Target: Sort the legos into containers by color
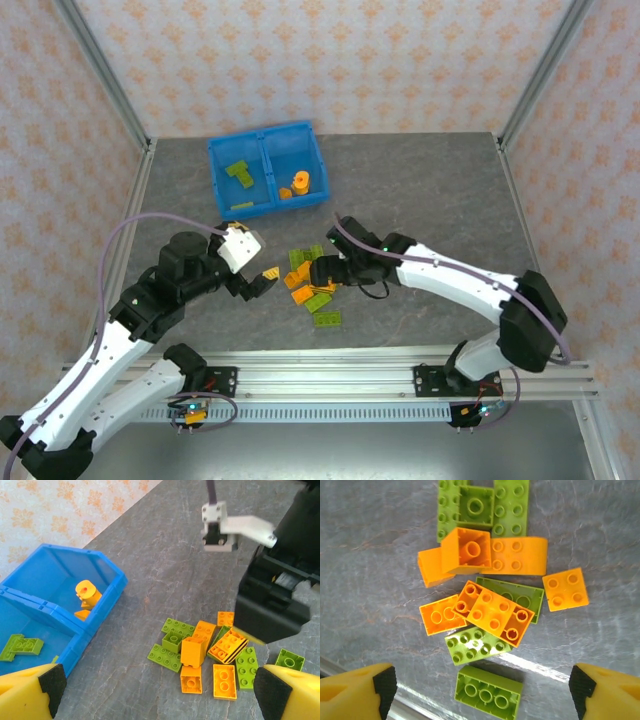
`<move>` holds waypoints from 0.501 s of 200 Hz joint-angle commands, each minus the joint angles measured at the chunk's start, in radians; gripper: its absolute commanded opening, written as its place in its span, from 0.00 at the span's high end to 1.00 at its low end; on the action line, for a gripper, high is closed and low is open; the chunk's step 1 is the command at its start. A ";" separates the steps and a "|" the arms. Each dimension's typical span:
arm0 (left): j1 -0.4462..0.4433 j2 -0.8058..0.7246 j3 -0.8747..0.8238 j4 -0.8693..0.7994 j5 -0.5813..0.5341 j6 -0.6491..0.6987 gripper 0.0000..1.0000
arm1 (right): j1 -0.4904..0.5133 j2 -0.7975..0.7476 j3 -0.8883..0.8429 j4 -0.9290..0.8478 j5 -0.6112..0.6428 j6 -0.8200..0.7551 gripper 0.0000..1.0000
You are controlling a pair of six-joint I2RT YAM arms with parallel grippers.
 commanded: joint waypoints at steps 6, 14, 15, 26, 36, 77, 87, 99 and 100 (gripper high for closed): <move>0.003 -0.004 -0.002 -0.018 -0.004 0.022 0.00 | 0.010 0.066 -0.011 0.118 0.009 0.156 0.00; 0.003 -0.004 -0.002 -0.016 -0.005 0.021 0.01 | 0.012 0.088 -0.006 0.135 0.003 0.173 0.01; 0.002 -0.004 -0.002 -0.016 -0.005 0.021 0.00 | 0.013 0.091 -0.005 0.136 0.003 0.175 0.01; 0.003 -0.002 -0.003 -0.016 -0.008 0.022 0.00 | 0.016 0.127 0.009 0.134 0.015 0.193 0.01; 0.003 -0.001 -0.002 -0.014 -0.011 0.020 0.01 | 0.018 0.158 0.022 0.122 0.023 0.204 0.01; 0.002 -0.001 -0.001 -0.015 -0.017 0.019 0.00 | 0.045 0.277 0.076 0.072 0.075 0.225 0.01; 0.003 -0.001 -0.001 -0.015 -0.018 0.018 0.00 | 0.053 0.296 0.084 0.068 0.092 0.229 0.01; 0.002 0.000 -0.001 -0.015 -0.020 0.019 0.00 | 0.059 0.316 0.088 0.062 0.110 0.234 0.00; 0.003 0.000 -0.002 -0.015 -0.020 0.019 0.00 | 0.059 0.317 0.088 0.062 0.112 0.234 0.00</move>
